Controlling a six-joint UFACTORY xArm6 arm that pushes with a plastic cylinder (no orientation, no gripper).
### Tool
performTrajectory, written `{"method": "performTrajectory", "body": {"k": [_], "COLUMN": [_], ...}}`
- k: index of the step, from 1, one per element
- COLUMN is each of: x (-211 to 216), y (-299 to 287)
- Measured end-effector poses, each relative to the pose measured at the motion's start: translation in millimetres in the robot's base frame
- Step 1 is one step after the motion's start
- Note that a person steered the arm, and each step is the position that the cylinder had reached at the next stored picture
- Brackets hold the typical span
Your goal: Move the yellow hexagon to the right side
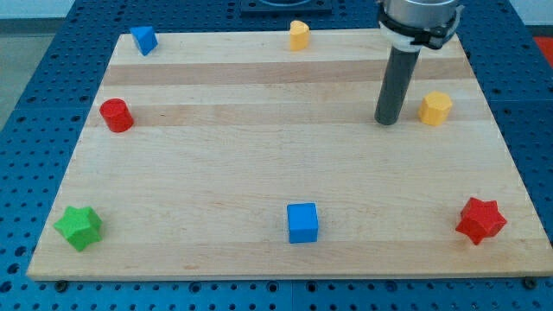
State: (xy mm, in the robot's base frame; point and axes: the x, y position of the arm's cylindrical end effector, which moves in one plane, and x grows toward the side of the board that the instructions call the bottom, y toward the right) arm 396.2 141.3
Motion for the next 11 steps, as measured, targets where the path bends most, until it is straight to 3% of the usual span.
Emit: {"method": "performTrajectory", "body": {"k": [2,5,7,8,11], "x": [-23.6,-4.0,-6.6,-27.2,-15.1], "y": [10.0,39.4,46.8,46.6,53.2]}}
